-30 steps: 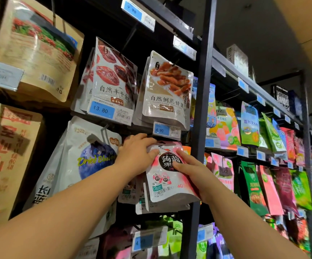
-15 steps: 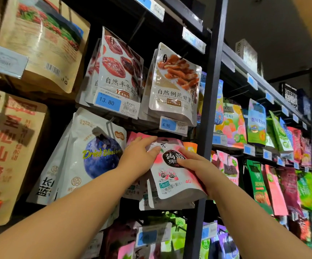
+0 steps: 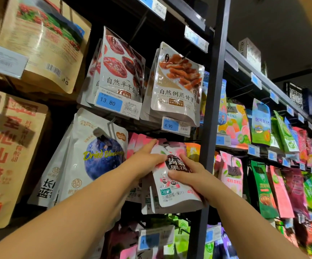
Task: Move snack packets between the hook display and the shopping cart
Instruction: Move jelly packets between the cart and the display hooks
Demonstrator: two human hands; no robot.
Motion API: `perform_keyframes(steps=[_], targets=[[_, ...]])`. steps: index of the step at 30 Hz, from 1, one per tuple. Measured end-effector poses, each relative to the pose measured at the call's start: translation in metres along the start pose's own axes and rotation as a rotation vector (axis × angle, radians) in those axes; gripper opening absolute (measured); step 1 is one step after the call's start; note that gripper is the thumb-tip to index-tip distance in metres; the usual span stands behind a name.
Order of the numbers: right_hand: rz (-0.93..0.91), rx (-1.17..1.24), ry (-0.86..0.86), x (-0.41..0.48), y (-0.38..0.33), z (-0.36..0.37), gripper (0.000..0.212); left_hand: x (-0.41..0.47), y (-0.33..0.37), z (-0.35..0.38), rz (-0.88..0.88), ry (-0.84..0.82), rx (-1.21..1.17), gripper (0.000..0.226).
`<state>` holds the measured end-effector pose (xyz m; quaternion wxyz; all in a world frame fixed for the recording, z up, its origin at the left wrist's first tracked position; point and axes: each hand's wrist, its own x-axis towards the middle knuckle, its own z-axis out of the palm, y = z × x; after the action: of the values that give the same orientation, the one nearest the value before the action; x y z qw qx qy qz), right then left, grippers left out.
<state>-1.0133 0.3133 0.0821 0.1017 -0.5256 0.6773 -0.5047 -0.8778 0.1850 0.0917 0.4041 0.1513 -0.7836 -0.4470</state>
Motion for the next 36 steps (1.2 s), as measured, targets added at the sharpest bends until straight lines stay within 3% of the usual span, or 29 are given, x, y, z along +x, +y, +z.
perform_keyframes(steps=[2,5,7,11,15,25,32,36], targets=[[-0.028,-0.038,-0.032,-0.001,0.008,0.002,0.135,0.000,-0.004,0.004,-0.032,-0.014,0.040,0.097],[-0.030,-0.022,-0.039,-0.004,0.021,0.005,0.129,-0.003,-0.006,0.011,-0.028,0.067,0.194,0.089],[-0.069,-0.060,-0.001,-0.007,0.026,0.009,0.114,-0.003,-0.008,0.014,-0.034,0.113,0.264,0.084],[-0.121,-0.190,0.042,-0.004,0.033,0.020,0.093,0.003,-0.023,0.016,-0.011,0.136,0.195,0.081],[-0.140,-0.080,0.039,0.008,0.035,0.026,0.088,0.011,-0.032,0.016,-0.012,0.179,0.225,0.079],[-0.107,-0.039,-0.004,0.039,0.032,0.045,0.095,0.025,-0.042,-0.005,0.035,0.213,0.338,0.069],[-0.113,-0.010,0.006,0.053,0.042,0.048,0.099,0.026,-0.047,-0.002,-0.056,0.191,0.338,0.066],[-0.165,0.014,0.031,0.047,0.050,0.043,0.105,0.015,-0.049,0.005,-0.076,0.218,0.217,0.062]])
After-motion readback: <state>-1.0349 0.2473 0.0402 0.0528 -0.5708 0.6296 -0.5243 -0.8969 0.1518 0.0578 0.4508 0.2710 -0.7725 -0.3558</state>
